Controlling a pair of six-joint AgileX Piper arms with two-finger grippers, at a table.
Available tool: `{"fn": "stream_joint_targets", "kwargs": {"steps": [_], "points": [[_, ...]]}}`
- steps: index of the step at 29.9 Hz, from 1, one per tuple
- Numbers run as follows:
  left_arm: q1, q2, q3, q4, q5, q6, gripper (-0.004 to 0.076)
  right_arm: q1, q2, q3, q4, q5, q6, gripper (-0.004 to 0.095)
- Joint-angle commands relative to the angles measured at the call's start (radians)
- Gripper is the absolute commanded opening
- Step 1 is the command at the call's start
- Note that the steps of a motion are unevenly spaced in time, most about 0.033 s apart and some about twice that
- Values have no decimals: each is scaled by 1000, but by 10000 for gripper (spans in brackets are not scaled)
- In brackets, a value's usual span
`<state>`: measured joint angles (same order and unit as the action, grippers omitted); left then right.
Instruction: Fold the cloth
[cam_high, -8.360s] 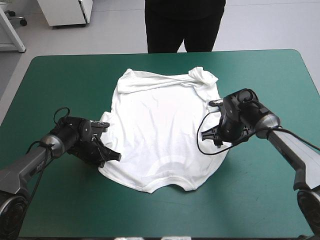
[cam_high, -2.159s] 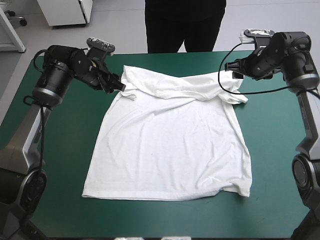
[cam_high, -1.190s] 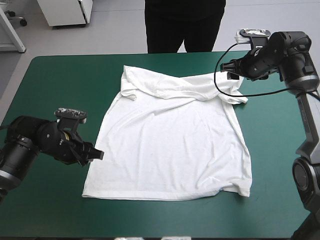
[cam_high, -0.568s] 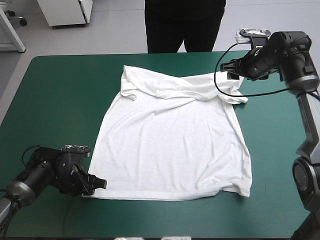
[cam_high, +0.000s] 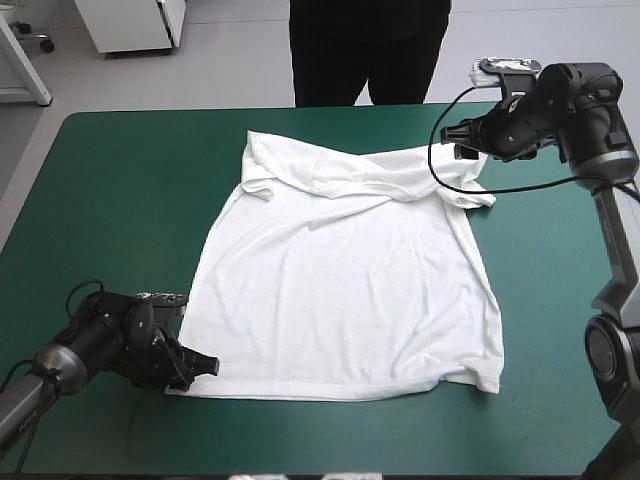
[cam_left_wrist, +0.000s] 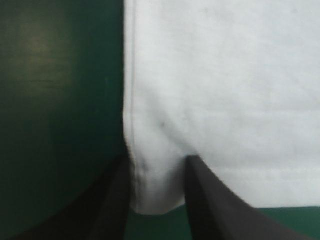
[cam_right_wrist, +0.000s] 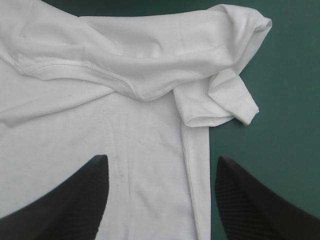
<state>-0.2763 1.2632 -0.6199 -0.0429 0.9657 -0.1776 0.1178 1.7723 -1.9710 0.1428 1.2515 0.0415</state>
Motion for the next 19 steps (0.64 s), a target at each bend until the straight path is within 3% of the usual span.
{"fn": "stream_joint_targets", "kwargs": {"steps": [1, 3, 9, 19], "points": [[0, 35, 17, -35, -72, 10, 71, 2, -60, -26, 17, -4, -5, 577], [0, 35, 17, -63, -78, 53, -7, 2, -60, -26, 19, -4, -5, 577], [0, 35, 17, -70, -78, 64, -9, 2, -112, 35, -6, -2, -3, 577], [0, 35, 17, -74, -88, 75, -9, 2, -310, 461, -54, -2, -14, 577]]}}
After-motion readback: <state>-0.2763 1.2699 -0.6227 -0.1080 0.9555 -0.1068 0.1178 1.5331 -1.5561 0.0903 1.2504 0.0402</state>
